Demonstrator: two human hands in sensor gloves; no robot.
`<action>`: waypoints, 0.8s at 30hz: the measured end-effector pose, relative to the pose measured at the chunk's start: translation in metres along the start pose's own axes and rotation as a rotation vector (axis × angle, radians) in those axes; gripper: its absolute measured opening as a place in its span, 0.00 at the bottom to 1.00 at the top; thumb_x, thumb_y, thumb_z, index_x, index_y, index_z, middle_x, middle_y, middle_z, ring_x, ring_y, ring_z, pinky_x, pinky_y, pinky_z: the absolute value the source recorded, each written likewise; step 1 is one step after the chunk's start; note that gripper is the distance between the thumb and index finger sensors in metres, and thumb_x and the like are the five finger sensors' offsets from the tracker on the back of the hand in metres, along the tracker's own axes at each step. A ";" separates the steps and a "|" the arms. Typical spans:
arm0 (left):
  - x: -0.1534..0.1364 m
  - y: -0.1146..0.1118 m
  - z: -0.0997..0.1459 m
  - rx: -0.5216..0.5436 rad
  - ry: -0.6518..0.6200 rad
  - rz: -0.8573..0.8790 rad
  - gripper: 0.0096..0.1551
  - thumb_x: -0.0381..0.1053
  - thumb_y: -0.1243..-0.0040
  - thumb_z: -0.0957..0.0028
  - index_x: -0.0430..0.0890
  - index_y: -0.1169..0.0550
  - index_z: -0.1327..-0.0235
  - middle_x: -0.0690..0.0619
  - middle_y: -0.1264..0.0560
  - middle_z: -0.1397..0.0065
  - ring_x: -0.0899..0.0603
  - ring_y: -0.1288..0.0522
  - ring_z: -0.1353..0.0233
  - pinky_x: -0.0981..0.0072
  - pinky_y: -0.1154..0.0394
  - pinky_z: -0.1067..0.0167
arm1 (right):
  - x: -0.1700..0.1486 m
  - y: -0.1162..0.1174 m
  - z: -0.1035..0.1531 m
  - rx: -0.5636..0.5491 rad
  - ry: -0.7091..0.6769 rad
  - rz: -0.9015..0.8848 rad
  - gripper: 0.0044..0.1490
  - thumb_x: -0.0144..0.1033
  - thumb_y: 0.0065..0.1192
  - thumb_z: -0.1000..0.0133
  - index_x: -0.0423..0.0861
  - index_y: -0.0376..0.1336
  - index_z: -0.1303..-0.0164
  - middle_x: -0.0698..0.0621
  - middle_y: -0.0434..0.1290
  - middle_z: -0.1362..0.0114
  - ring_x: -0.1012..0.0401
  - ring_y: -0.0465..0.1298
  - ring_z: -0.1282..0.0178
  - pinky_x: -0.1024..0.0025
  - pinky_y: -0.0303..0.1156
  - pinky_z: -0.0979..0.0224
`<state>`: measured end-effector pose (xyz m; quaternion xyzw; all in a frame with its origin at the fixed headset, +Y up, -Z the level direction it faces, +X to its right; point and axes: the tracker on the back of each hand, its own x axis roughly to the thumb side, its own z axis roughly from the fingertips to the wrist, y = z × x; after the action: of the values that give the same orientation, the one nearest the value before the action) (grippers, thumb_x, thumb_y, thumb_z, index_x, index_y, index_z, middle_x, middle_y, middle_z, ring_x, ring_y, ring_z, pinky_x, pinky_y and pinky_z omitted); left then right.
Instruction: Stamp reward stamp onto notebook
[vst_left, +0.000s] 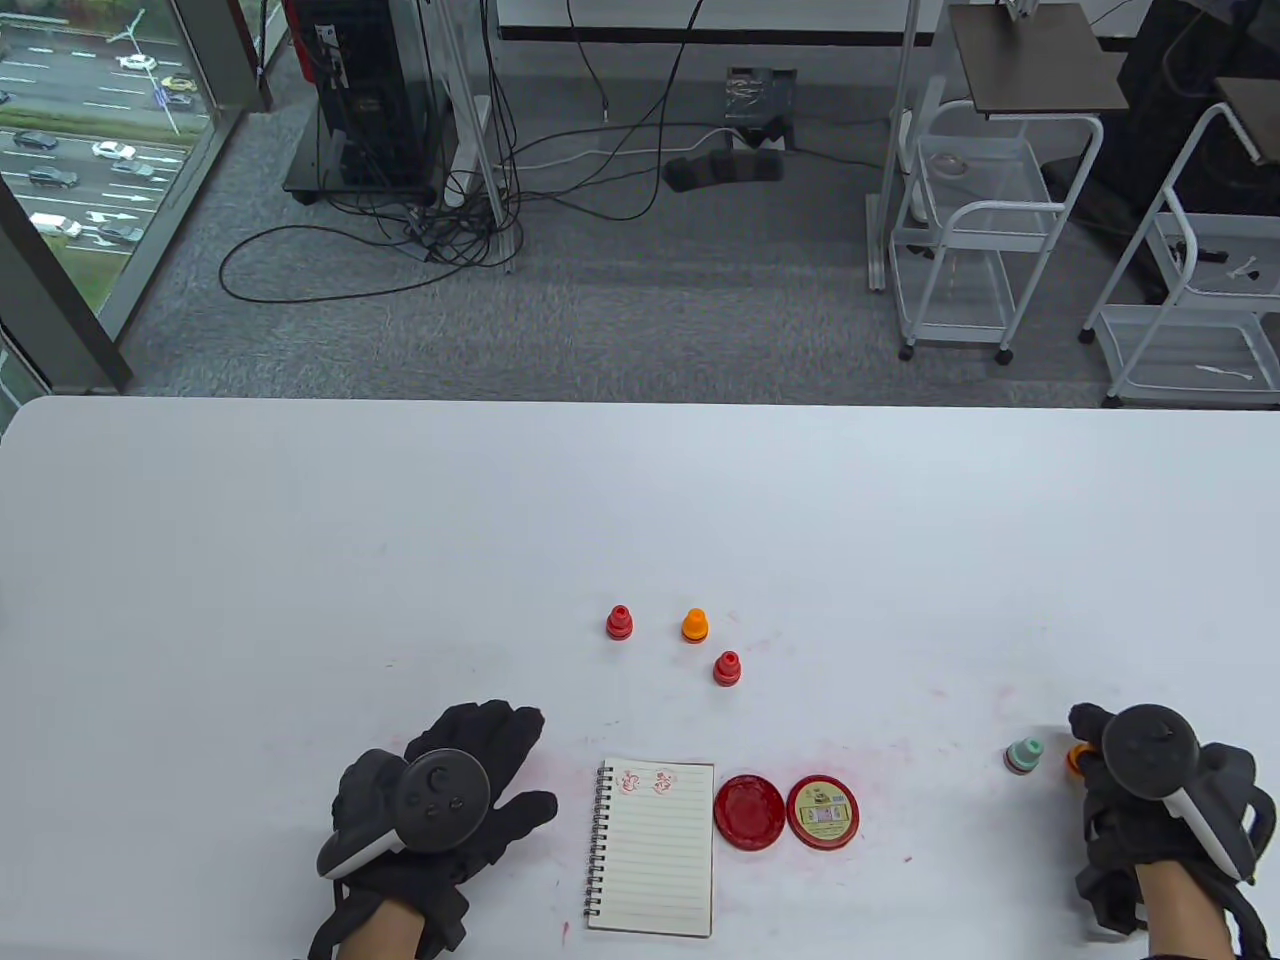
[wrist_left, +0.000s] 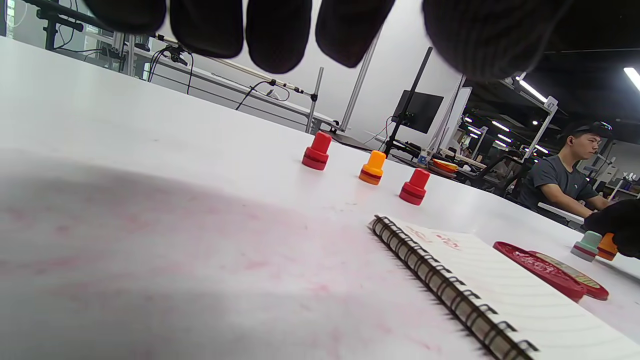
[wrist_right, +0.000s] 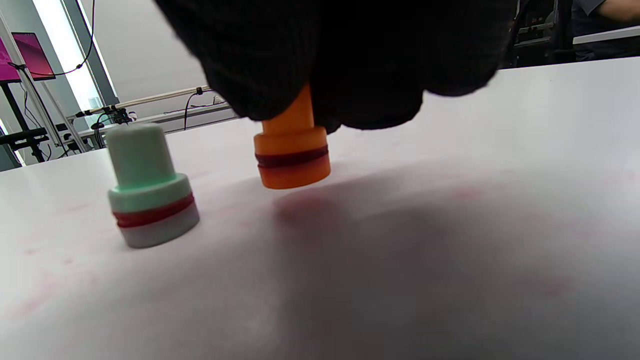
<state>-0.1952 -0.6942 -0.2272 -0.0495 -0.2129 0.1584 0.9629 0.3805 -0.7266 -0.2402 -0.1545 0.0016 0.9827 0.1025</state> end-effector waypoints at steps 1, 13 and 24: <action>0.000 0.000 0.000 -0.001 0.001 -0.001 0.50 0.69 0.45 0.50 0.47 0.35 0.16 0.37 0.38 0.15 0.26 0.38 0.20 0.30 0.36 0.29 | 0.000 0.001 0.000 0.001 0.001 0.005 0.31 0.31 0.70 0.52 0.52 0.68 0.36 0.48 0.77 0.31 0.50 0.78 0.43 0.58 0.78 0.42; 0.001 0.001 0.001 -0.004 0.003 -0.022 0.50 0.69 0.45 0.50 0.47 0.35 0.16 0.37 0.38 0.15 0.26 0.38 0.20 0.30 0.36 0.28 | 0.008 -0.024 0.012 -0.032 -0.031 -0.021 0.35 0.37 0.69 0.51 0.51 0.64 0.31 0.44 0.71 0.24 0.43 0.73 0.36 0.50 0.73 0.36; 0.003 0.009 0.006 0.037 -0.009 -0.002 0.51 0.70 0.45 0.50 0.47 0.36 0.15 0.36 0.41 0.13 0.26 0.38 0.19 0.30 0.36 0.28 | 0.103 -0.038 0.018 -0.045 -0.304 0.075 0.37 0.42 0.68 0.51 0.53 0.62 0.28 0.45 0.70 0.23 0.42 0.72 0.33 0.48 0.72 0.34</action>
<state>-0.1975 -0.6848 -0.2223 -0.0309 -0.2144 0.1616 0.9628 0.2871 -0.6680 -0.2530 -0.0062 -0.0301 0.9976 0.0614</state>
